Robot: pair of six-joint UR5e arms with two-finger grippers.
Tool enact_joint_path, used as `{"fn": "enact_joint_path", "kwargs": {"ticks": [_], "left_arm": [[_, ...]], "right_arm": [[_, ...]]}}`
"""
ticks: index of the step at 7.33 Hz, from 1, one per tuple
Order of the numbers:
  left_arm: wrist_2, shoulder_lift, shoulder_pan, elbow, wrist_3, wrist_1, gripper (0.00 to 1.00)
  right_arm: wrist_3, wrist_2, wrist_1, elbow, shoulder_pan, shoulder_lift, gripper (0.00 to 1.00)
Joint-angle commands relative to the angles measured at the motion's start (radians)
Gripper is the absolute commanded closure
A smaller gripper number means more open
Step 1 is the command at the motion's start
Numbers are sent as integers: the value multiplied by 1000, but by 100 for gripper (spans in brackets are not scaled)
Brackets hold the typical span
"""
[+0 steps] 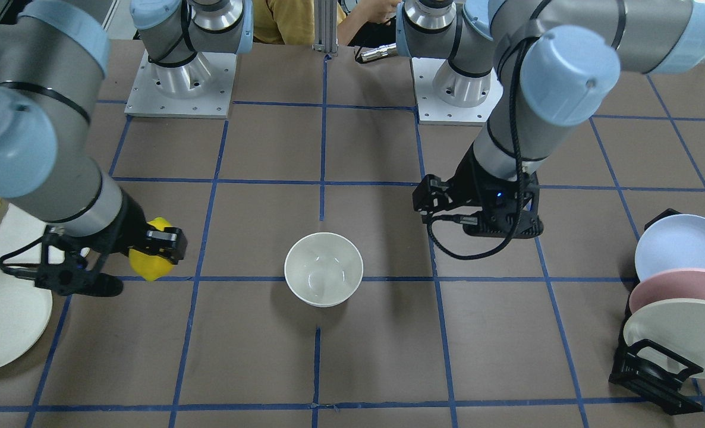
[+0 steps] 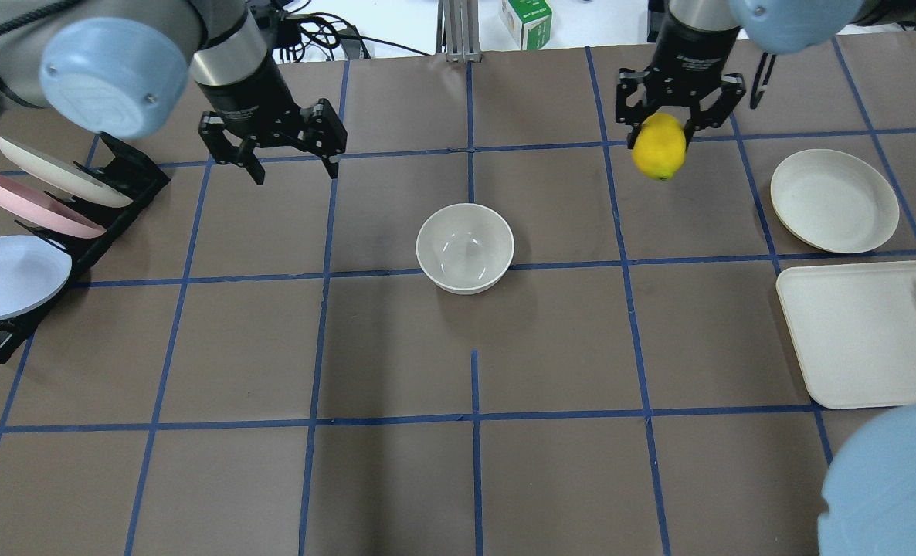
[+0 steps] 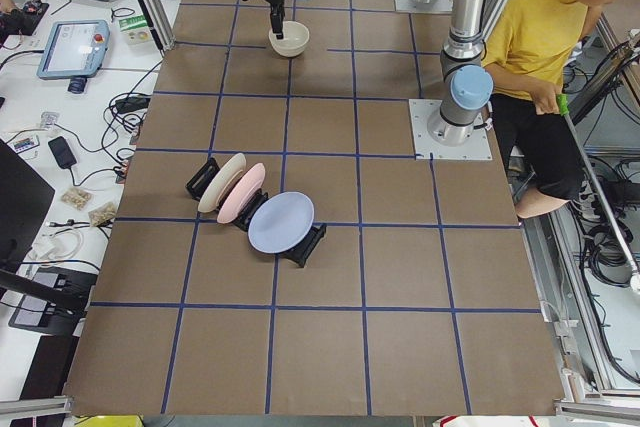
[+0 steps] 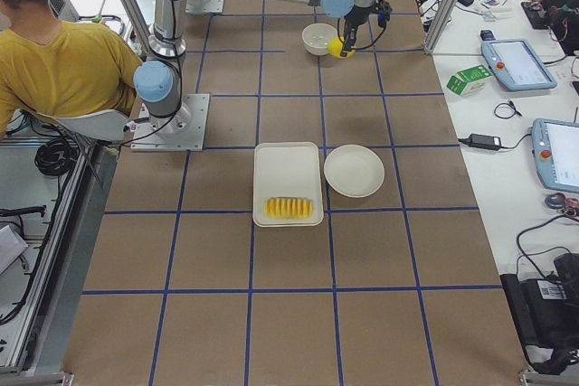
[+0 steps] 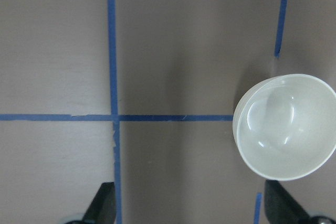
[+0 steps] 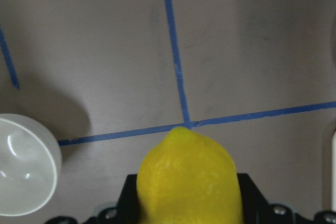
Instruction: Place bowl and put lemon in it
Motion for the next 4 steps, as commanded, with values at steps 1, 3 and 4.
{"fn": "enact_joint_path", "kwargs": {"ticks": [1,3,4], "left_arm": [[23,82,38,13,80,-75,0],[39,73,-60,18,-146,-66,0],[38,85,-65,9,-88,-64,0]], "right_arm": [[83,83,-26,11,104,10,100],[84,140,-131,58,161,43,100],[101,142,-228,105,182,49,100]]}}
